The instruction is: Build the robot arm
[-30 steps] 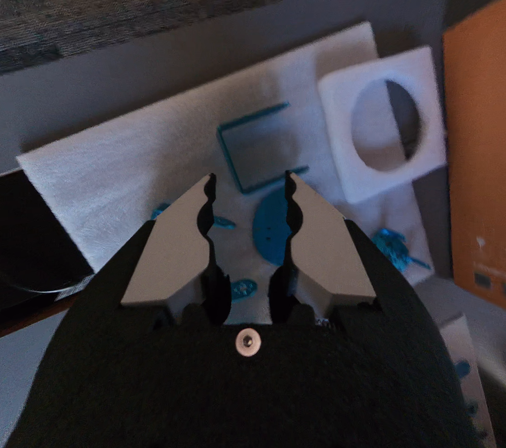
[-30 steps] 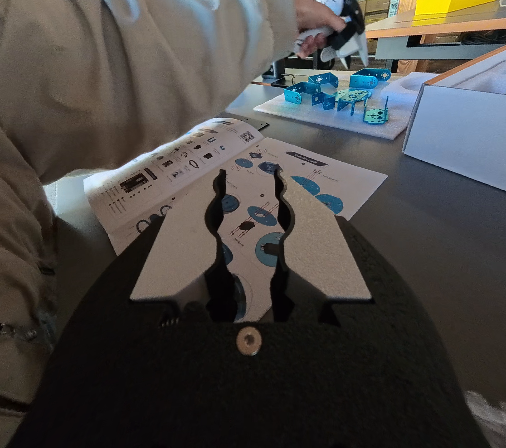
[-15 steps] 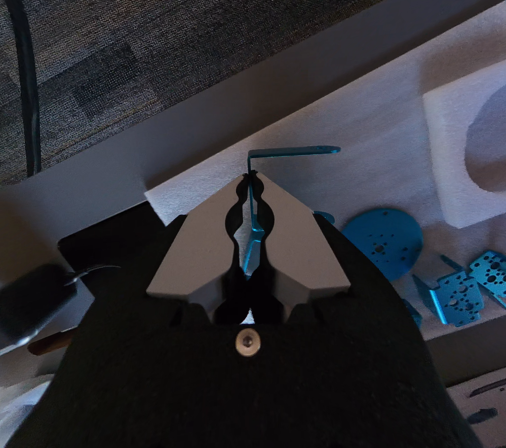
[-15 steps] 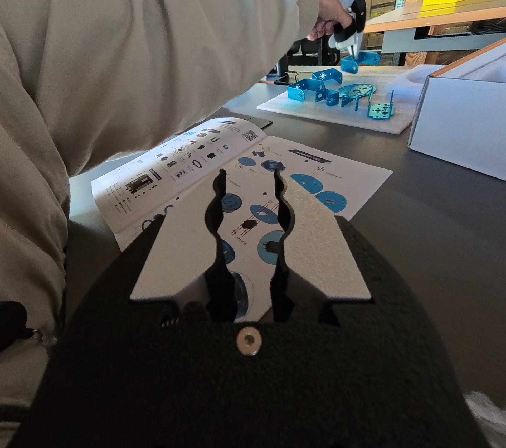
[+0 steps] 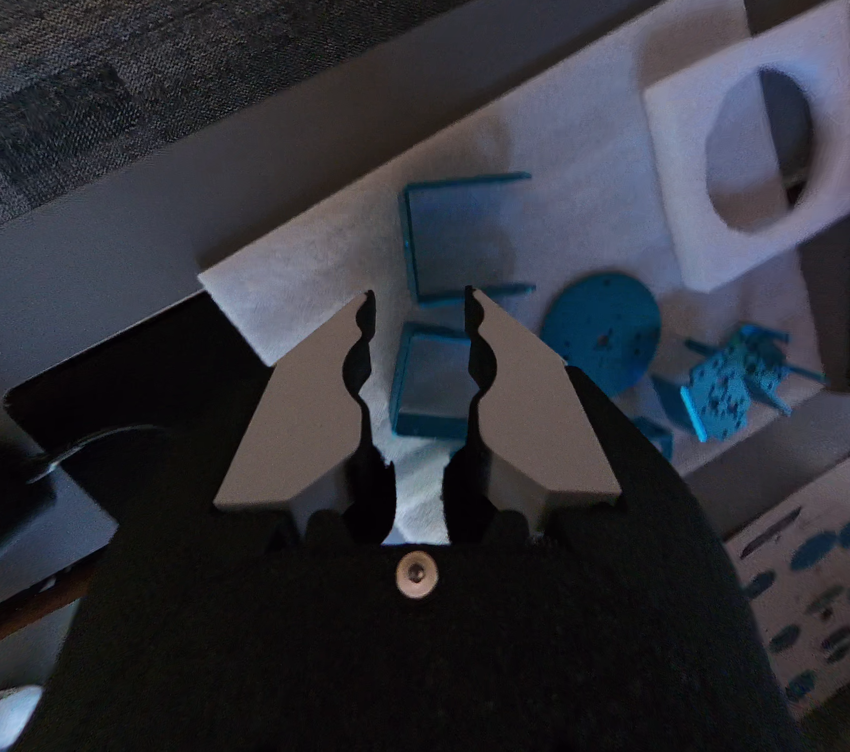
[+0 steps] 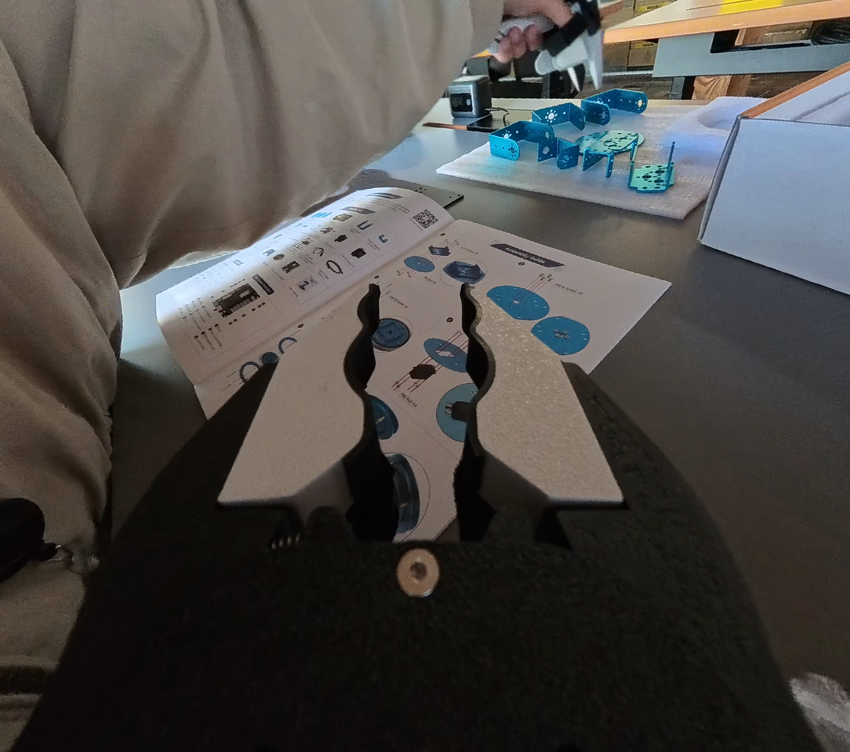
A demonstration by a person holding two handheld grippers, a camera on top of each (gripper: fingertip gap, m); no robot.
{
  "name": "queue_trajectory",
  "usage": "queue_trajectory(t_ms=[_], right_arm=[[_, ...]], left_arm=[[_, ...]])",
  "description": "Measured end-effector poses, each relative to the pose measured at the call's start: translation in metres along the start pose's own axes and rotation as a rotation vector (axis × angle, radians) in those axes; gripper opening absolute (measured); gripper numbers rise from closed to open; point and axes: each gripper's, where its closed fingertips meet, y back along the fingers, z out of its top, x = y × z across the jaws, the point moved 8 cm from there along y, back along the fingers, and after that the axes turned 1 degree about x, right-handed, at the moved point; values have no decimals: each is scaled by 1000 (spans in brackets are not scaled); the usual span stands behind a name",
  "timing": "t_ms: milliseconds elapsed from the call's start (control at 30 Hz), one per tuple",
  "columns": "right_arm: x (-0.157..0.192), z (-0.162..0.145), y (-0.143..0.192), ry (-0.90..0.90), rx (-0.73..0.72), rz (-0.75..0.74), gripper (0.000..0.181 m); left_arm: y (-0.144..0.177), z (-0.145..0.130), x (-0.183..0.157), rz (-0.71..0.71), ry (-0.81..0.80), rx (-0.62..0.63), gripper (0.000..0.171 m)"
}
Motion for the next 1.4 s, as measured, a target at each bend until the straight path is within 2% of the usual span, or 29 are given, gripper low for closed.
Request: queue_trajectory(t_ms=[100,200,233,267,300,367,433,500,600,667,900,967,1067,1100,1167,1233,1300,1400], right_arm=[[1,0,-1,7,6,3,35],[2,-1,-2,16,16,4,35],[3,-1,-2,19,17,4,35],[3,-1,-2,21,16,4,35],[3,-1,-2,21,13,1,35],[2,-1,-1,20,7,-7,35],[1,0,0,17,-2,-11,34],[2,1,1,18,-8,-9,34],[3,2,1,31,-10,-10,34],[5,2,1,33,-14,-3,34],[9,4,4,41,-30,12,34],[8,4,4,38,-37,14,34],[8,5,5,31,-42,19,34],[9,5,5,31,-44,20,34],[10,5,5,33,-46,25,34],[11,6,5,34,-47,31,34],[12,6,5,36,-45,38,34],[13,6,4,37,-42,49,34]], left_arm=[[9,-27,2,-28,-120,44,37],[-3,-46,2,27,-208,127,37],[-7,-50,3,58,-220,146,30],[-11,-52,4,83,-223,164,6],[-12,-54,6,102,-219,170,1],[-10,-58,9,120,-164,172,1],[-3,-65,20,183,-35,184,1],[6,-73,28,190,119,131,0],[10,-85,27,106,282,56,1],[9,-91,24,97,335,19,0],[2,-94,18,134,404,-34,1],[1,-95,15,116,419,-37,8],[5,-100,12,102,414,-42,33],[9,-104,12,112,404,-44,37],[25,-114,9,115,376,-97,36],[37,-124,-6,37,331,-152,32],[38,-133,-23,8,284,-144,33],[27,-137,-37,60,204,-101,33]])
